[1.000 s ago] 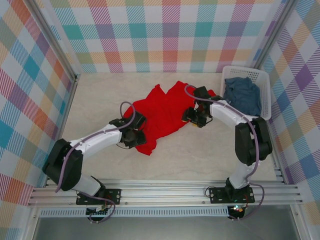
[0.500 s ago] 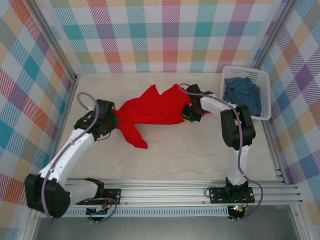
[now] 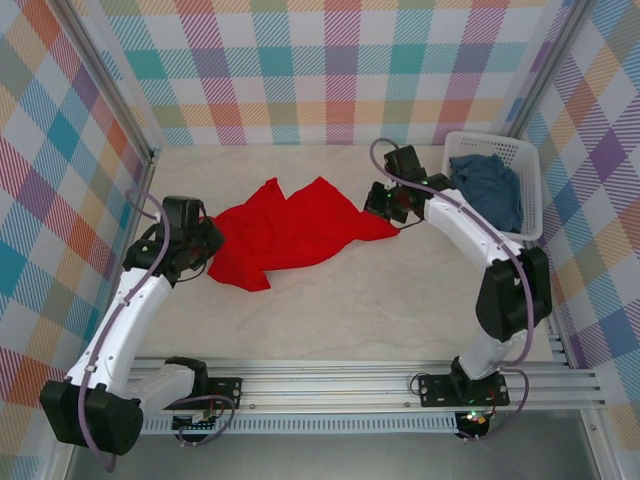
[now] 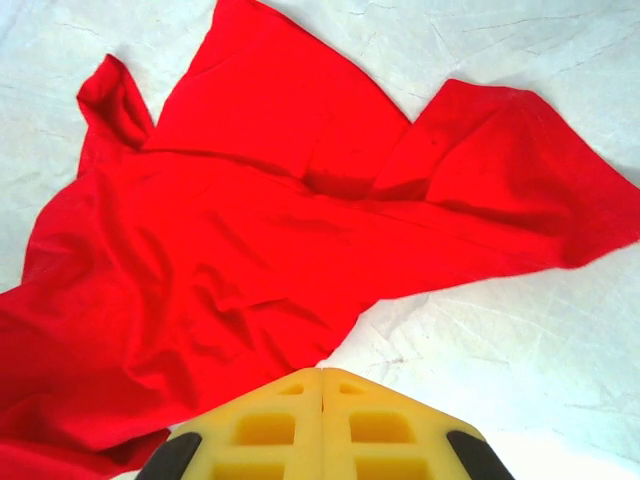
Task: Fold and stack the t-shirts
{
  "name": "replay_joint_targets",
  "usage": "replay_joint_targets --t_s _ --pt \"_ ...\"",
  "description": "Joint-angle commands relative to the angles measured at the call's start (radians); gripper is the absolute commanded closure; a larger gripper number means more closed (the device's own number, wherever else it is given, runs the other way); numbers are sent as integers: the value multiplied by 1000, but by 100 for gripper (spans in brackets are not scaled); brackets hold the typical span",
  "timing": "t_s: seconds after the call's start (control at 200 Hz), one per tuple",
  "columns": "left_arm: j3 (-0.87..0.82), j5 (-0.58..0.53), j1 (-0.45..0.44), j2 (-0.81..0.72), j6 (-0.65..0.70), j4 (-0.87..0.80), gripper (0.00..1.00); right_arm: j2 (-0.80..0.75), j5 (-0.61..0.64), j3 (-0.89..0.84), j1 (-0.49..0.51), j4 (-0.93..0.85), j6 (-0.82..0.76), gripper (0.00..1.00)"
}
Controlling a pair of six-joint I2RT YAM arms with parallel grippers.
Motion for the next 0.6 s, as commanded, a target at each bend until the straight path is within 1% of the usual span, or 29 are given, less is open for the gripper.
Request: replay_joint_targets --t_s 0.0,0.02,0.05,0.165,0.255,0.315,0.485,0.53,0.6 --pt "12 13 15 -19 16 -48 100 33 -35 -71 44 -38 22 75" --pt "13 6 15 -18 16 -53 100 46 -43 -73 51 -38 29 69" --pt "13 1 19 -17 19 -60 100 69 -61 -71 60 -40 43 64" --pt "39 -1 32 1 39 -62 100 164 -119 -74 83 0 101 53" --pt "66 7 33 28 56 -53 100 252 -139 -48 86 27 124 46" --pt "69 9 34 45 59 -52 100 313 -130 -6 85 29 126 46" --pt "54 -18 38 66 48 -41 100 450 -106 137 80 27 132 61" --pt "55 -29 41 68 44 -34 100 479 -102 170 77 22 137 68" --pt "68 -33 49 76 35 -22 100 529 -104 216 64 7 153 84"
